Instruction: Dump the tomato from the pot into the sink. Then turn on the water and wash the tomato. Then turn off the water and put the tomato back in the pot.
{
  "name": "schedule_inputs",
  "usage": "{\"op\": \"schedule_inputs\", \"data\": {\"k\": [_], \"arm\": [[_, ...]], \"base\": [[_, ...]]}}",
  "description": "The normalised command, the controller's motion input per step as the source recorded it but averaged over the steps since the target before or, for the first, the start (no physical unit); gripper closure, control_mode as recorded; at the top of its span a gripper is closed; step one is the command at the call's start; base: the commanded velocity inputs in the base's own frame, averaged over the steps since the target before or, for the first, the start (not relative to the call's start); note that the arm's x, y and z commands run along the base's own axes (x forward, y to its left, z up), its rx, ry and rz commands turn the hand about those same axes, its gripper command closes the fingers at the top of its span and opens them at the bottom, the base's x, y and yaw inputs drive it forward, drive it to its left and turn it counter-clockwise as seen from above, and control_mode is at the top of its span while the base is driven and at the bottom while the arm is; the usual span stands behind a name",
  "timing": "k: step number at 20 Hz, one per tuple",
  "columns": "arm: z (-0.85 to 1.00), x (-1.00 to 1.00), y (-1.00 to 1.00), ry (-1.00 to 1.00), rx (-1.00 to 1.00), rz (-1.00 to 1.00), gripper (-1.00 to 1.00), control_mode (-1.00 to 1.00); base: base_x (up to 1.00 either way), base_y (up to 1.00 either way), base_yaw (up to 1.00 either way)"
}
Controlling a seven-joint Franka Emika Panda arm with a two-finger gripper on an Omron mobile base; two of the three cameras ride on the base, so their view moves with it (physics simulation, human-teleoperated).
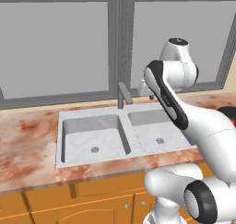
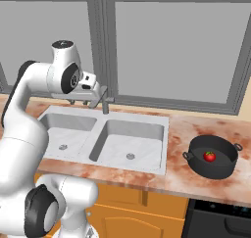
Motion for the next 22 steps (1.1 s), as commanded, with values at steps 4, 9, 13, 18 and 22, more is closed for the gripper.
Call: {"op": "schedule_inputs", "data": {"k": [4,9,13,18,22], "arm": [[0.0,-0.02,-0.01,0.0,0.0,0.0,-1.0,-1.0],[0.0,-0.12,-0.27,-0.01,0.0,0.0,-1.0,-1.0],[-0.16,-0.07,-0.68,0.0,-0.07,0.0,-1.0,-1.0],[-0.35,-0.05,-0.67,0.0,-0.15,0.0,-1.0,-1.0],[-0.25,0.0,-0.62,0.0,-0.1,0.0,-1.0,-1.0]], "base": [[0.0,0.0,0.0],[0.0,0.0,0.0],[0.0,0.0,0.0],[0.0,0.0,0.0],[0.0,0.0,0.0]]}}
